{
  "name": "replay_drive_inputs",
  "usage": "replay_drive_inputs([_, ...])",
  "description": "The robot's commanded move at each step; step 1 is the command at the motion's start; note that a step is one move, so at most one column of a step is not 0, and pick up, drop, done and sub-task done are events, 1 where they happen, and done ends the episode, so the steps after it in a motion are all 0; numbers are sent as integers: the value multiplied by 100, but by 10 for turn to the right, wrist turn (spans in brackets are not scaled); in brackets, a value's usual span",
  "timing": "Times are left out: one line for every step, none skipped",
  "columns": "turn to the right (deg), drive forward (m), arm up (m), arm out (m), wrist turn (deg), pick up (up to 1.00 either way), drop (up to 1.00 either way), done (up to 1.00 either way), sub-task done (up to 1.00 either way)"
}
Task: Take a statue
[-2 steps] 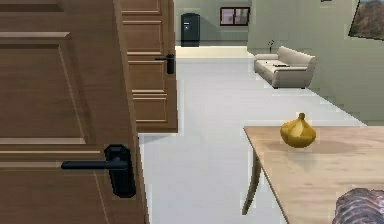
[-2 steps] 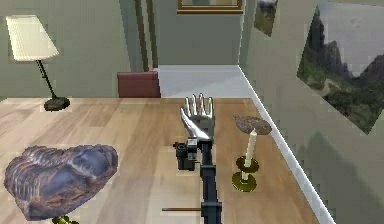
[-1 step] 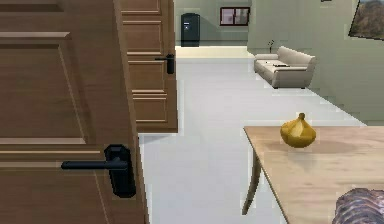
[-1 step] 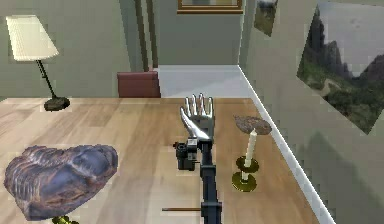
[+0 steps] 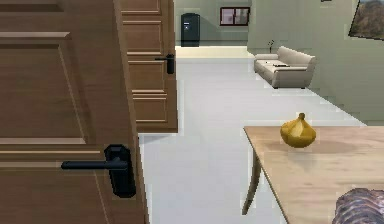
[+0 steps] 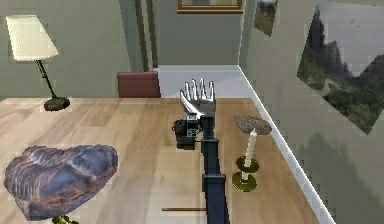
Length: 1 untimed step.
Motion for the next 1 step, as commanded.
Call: replay_drive_inputs([0, 0, 0, 0, 0, 0, 0, 100, 0])
